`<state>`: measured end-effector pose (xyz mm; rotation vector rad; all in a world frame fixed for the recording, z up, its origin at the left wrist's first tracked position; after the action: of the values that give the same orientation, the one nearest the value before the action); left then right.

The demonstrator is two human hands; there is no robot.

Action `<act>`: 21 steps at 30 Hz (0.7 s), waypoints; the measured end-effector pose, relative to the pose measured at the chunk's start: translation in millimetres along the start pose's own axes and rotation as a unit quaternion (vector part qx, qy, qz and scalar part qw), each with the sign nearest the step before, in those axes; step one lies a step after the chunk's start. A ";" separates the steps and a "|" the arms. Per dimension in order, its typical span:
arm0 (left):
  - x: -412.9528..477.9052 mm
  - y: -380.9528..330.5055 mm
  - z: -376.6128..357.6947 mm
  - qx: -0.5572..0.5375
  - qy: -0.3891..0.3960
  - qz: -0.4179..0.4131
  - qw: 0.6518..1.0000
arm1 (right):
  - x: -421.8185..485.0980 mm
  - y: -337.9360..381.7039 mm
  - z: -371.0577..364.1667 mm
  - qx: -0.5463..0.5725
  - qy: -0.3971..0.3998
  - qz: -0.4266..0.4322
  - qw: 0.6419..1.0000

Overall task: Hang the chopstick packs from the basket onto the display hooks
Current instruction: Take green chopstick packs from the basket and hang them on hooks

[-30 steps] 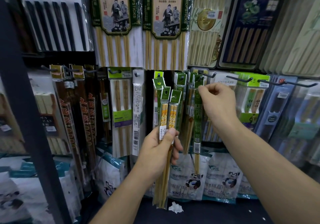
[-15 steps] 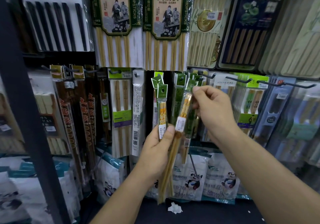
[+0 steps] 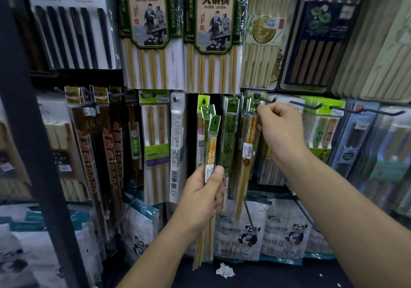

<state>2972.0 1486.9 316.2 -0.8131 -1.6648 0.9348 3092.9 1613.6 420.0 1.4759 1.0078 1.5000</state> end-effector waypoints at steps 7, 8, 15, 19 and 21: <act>0.6 4.5 2.7 -0.104 0.010 0.008 0.994 | -3.9 -11.6 3.8 -0.048 -0.035 0.000 0.998; -0.1 3.6 2.0 -0.105 0.011 0.008 0.994 | -7.7 -12.2 4.4 -0.045 -0.040 0.005 0.998; -0.7 6.0 -2.9 -0.019 -0.002 -0.006 1.000 | -50.2 -13.3 -2.2 -0.007 0.118 0.052 0.992; -3.4 3.5 -7.0 -0.028 -0.004 -0.012 1.000 | -54.9 -14.0 -3.8 0.000 0.133 0.030 0.991; -3.4 4.2 -7.3 -0.042 -0.026 0.002 0.999 | -49.7 -10.4 -1.3 0.020 0.114 0.005 0.993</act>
<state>2980.2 1487.3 312.4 -0.8553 -1.7583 0.8992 3092.3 1571.4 391.7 1.3599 1.1718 1.6943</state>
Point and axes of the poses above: each hand's wrist, its own x-axis towards the middle knuckle, its own z-axis out of the back of the hand, y = z × x, the point moved 1 cm from there along x, towards the middle knuckle, and after that the axes turned 9 degrees about -z, right-handed, at the moved point
